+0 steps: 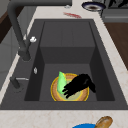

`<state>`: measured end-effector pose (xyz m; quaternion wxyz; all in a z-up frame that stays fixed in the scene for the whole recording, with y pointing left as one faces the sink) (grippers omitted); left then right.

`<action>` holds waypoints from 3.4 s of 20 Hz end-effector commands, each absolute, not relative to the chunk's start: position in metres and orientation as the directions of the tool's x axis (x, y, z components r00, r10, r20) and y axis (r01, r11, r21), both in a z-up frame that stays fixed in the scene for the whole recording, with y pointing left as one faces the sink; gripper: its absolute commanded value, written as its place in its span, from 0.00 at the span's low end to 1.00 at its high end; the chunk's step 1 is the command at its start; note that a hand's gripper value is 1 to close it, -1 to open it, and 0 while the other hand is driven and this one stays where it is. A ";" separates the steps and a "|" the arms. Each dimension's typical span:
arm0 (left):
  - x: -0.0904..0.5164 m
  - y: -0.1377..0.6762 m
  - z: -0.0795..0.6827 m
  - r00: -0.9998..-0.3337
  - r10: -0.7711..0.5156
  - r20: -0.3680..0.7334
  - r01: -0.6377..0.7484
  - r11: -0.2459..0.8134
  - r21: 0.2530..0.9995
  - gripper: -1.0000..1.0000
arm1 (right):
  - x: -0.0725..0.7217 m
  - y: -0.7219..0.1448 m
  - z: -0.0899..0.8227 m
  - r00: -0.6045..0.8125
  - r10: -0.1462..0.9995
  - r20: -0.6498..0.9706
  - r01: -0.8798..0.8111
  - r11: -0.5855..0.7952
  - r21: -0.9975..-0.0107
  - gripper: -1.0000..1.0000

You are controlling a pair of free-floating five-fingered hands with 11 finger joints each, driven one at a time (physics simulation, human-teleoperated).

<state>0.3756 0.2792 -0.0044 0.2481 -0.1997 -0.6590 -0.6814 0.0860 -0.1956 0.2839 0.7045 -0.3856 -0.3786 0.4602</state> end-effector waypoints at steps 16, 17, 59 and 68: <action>0.390 0.250 -0.048 -0.675 -0.117 0.728 0.736 -0.047 0.675 0.00 | 0.086 -0.196 0.284 0.290 0.940 0.179 -0.356 0.279 -0.892 0.50; 0.391 0.246 -0.055 -0.678 -0.120 0.726 0.734 -0.045 0.678 0.00 | 0.086 -0.196 0.284 0.290 0.940 0.179 -0.356 0.279 -0.892 0.50; 0.432 0.206 -0.065 -0.611 -0.282 0.739 0.767 0.020 0.642 0.00 | 0.086 -0.196 0.284 0.290 0.940 0.179 -0.356 0.279 -0.892 0.50; 0.448 0.215 -0.061 -0.668 -0.263 0.696 0.704 0.078 0.706 0.00 | 0.086 -0.196 0.284 0.290 0.940 0.179 -0.356 0.279 -0.892 0.50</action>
